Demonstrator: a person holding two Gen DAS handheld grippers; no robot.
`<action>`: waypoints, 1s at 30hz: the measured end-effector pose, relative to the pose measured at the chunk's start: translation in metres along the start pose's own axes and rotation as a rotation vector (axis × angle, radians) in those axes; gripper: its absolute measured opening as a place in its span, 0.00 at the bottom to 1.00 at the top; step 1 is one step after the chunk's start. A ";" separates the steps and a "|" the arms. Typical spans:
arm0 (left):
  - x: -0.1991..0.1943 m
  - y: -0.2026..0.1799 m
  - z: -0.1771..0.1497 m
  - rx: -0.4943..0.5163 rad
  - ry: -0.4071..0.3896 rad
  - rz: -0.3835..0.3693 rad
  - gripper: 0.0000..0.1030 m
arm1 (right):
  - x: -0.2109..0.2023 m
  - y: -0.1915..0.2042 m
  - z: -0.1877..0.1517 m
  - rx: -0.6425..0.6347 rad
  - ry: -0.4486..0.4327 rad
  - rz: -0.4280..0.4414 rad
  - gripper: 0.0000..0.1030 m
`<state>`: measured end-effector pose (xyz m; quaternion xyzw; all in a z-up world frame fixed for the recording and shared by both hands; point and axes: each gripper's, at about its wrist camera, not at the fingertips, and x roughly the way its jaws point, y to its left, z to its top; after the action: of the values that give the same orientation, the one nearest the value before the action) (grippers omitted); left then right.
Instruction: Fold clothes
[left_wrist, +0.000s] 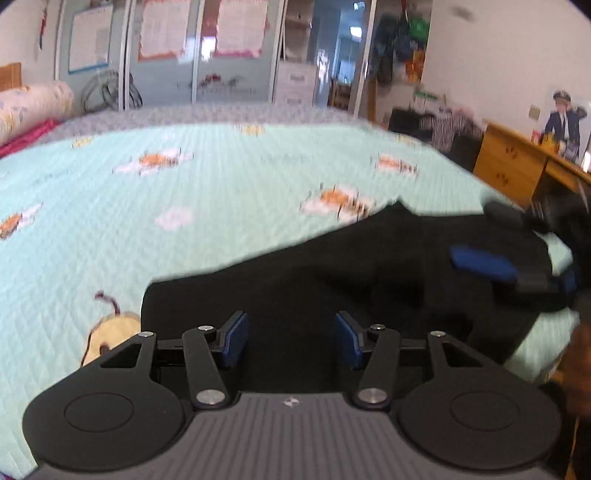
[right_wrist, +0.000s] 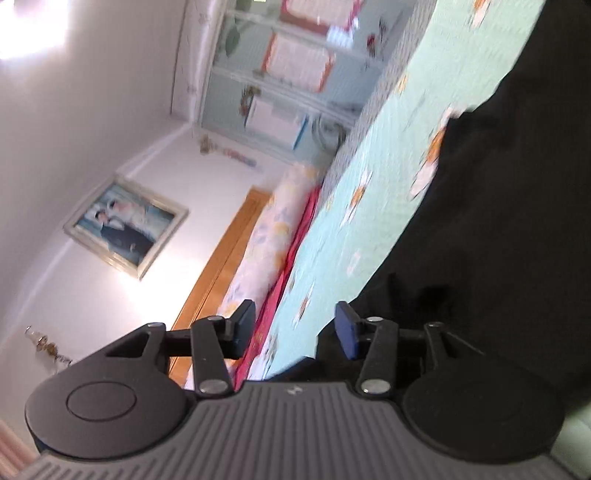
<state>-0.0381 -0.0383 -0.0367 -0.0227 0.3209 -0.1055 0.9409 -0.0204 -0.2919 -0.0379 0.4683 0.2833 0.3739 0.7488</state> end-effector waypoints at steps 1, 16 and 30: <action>0.003 0.003 -0.003 -0.009 0.019 -0.022 0.53 | 0.009 0.001 0.004 0.005 0.019 0.000 0.52; -0.007 0.037 -0.025 -0.099 0.036 -0.187 0.54 | 0.013 0.002 0.013 -0.156 -0.025 -0.338 0.48; -0.006 0.040 -0.023 -0.133 0.053 -0.251 0.54 | -0.022 0.013 -0.057 -0.180 0.026 -0.394 0.71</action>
<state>-0.0492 0.0023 -0.0558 -0.1221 0.3464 -0.2015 0.9080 -0.0811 -0.2784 -0.0472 0.3302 0.3442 0.2501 0.8426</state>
